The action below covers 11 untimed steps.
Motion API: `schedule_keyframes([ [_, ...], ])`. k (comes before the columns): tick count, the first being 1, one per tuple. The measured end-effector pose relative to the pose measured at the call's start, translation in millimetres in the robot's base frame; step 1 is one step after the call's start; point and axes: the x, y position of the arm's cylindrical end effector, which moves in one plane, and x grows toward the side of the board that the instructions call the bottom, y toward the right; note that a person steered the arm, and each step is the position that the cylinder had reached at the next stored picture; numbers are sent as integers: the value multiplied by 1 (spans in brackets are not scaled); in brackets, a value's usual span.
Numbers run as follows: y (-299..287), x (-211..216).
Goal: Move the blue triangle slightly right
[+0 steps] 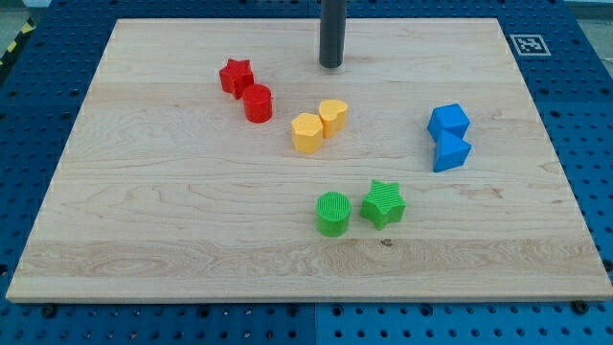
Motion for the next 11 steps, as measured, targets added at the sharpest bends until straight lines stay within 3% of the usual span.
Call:
schedule_keyframes([
  [5, 117, 59],
  [11, 104, 158],
])
